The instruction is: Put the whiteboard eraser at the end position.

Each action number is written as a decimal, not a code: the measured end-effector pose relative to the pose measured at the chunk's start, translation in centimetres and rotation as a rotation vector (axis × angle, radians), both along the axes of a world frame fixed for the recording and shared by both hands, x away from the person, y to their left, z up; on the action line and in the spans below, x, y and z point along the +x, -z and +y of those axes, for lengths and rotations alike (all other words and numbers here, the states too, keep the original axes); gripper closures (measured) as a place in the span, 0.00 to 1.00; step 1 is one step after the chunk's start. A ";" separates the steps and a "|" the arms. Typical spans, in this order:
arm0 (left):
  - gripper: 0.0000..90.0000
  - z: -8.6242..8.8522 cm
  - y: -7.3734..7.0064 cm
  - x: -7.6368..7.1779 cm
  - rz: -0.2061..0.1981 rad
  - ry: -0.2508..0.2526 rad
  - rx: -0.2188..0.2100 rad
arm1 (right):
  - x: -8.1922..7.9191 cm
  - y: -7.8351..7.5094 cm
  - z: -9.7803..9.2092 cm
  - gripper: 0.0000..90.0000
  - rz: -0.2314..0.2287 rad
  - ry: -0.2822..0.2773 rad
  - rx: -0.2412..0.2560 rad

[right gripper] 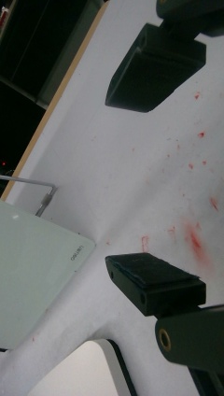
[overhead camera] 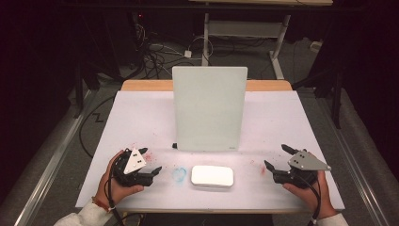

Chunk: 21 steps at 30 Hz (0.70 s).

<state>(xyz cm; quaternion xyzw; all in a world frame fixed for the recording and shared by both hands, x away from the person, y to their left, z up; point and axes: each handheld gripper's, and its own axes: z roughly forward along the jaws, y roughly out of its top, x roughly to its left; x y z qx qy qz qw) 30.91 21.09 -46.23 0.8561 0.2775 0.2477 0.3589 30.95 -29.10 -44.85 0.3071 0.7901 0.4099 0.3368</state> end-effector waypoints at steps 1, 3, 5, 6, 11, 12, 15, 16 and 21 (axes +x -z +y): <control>0.21 0.0 0.0 0.0 -0.001 -0.002 0.001 | -0.1 0.1 0.0 0.23 0.001 -0.001 0.000; 0.21 -0.1 -0.1 -0.1 -0.004 0.001 0.007 | -0.2 0.2 0.0 0.23 0.003 0.001 -0.001; 0.21 -0.2 -0.1 -0.1 -0.006 0.008 0.010 | -0.2 0.2 0.1 0.23 -0.001 -0.007 -0.004; 0.21 -0.3 0.0 -0.2 -0.007 0.011 0.015 | -0.3 0.1 0.1 0.23 -0.005 -0.004 -0.007; 0.21 -0.5 0.0 -0.3 -0.006 0.025 0.022 | -0.7 -0.1 0.3 0.24 -0.015 -0.011 -0.015; 0.21 -0.6 0.0 -0.4 -0.007 0.028 0.025 | -0.8 -0.1 0.4 0.24 -0.019 -0.010 -0.019; 0.21 -0.6 0.0 -0.4 -0.009 0.036 0.027 | -1.0 -0.3 0.4 0.25 -0.026 -0.011 -0.023; 0.21 -0.7 0.0 -0.4 -0.009 0.038 0.028 | -1.0 -0.3 0.5 0.26 -0.026 -0.015 -0.023; 0.21 -0.7 0.1 -0.3 -0.005 0.039 0.029 | -0.9 -0.1 0.5 0.25 -0.020 -0.015 -0.028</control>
